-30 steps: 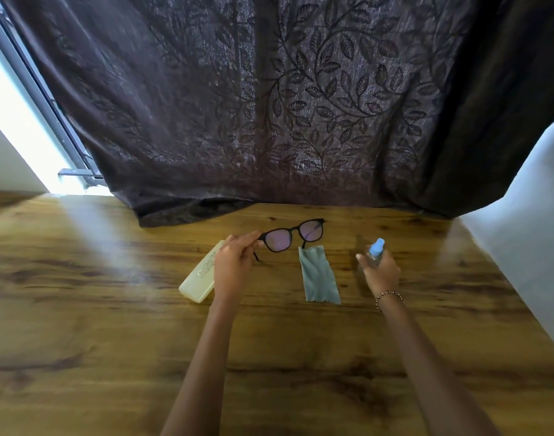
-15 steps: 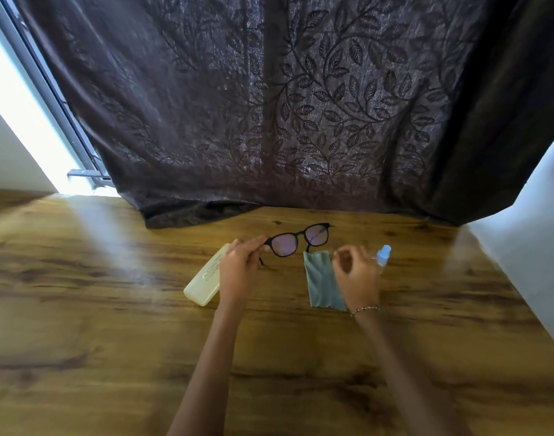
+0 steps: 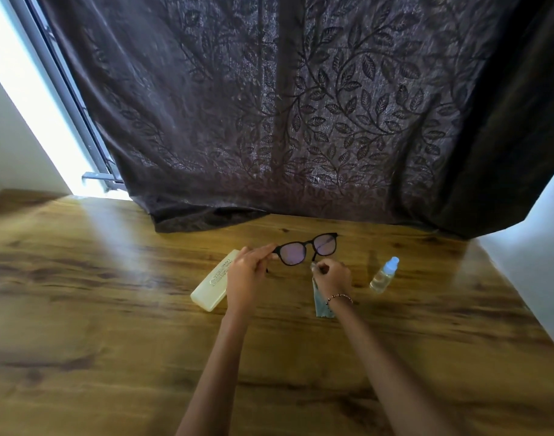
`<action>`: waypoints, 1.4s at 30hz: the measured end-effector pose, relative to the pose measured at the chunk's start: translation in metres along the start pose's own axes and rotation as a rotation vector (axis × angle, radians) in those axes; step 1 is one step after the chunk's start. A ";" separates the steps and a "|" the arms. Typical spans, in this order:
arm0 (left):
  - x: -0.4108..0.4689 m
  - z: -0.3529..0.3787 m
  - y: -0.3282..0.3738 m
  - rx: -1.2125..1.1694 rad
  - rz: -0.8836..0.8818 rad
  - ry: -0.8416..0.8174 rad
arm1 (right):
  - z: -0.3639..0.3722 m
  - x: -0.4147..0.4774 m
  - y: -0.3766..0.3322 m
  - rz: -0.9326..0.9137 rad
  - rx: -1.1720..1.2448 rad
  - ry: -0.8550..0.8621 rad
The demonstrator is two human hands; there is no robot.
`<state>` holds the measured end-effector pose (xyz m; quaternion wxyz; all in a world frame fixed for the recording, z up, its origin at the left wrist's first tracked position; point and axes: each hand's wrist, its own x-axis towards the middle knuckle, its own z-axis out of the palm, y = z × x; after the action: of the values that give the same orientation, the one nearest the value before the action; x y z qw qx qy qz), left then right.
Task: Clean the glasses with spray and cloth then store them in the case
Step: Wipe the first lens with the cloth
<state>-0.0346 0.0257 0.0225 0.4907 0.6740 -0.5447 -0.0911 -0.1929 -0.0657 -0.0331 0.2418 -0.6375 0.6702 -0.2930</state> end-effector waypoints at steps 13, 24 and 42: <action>0.001 0.006 0.005 0.014 0.038 0.035 | -0.072 -0.059 -0.032 0.130 0.999 0.211; 0.004 0.002 0.013 0.014 0.063 0.034 | -0.040 -0.074 -0.051 -0.798 -0.157 0.368; 0.004 0.006 0.024 0.074 0.021 0.036 | -0.034 -0.061 -0.060 -0.875 -0.313 0.168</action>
<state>-0.0524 0.0211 0.0396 0.4758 0.6875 -0.5459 -0.0537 -0.1696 -0.0027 0.0298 -0.0586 -0.8628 0.3922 -0.3135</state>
